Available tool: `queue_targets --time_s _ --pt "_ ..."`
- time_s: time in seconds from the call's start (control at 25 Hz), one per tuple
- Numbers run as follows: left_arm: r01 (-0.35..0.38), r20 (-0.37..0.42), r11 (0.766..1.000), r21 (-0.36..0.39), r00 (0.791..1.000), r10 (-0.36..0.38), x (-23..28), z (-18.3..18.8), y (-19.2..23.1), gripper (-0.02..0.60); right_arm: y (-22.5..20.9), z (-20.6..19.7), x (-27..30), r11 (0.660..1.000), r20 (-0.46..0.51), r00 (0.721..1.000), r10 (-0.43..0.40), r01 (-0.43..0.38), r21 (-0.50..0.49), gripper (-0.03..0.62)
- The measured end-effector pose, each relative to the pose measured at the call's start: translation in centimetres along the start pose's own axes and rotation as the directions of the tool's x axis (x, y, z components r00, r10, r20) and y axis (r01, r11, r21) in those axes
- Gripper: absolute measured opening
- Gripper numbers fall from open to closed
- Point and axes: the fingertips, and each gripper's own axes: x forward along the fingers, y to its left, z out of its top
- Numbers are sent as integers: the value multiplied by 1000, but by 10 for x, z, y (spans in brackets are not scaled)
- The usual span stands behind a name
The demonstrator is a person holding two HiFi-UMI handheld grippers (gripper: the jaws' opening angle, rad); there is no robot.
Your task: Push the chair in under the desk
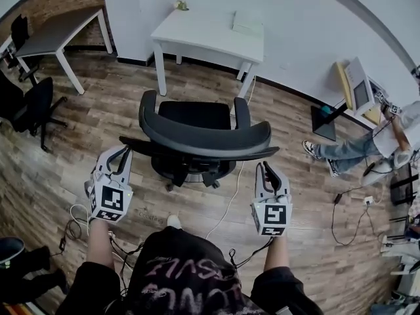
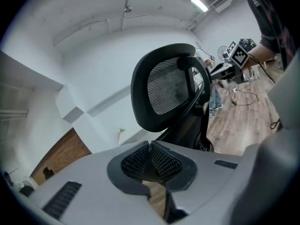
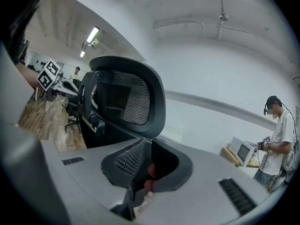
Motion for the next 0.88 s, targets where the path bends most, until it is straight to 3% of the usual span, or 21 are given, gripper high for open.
queue_targets --time_s 0.16,0.32,0.52,0.88 --pt "75 -6 995 69 997 -75 11 -4 0 25 13 0 6 997 -42 999 32 -34 -66 98" --pt "142 -17 980 142 990 -141 16 -9 -2 118 21 -4 10 985 -89 995 45 -59 -160 135" --pt "210 -45 952 222 978 -205 21 -11 -9 171 28 -19 13 939 -199 977 80 -141 -313 204" --pt "254 -102 912 322 967 -233 29 -13 -16 198 21 -24 22 864 -261 964 52 -175 -472 221"
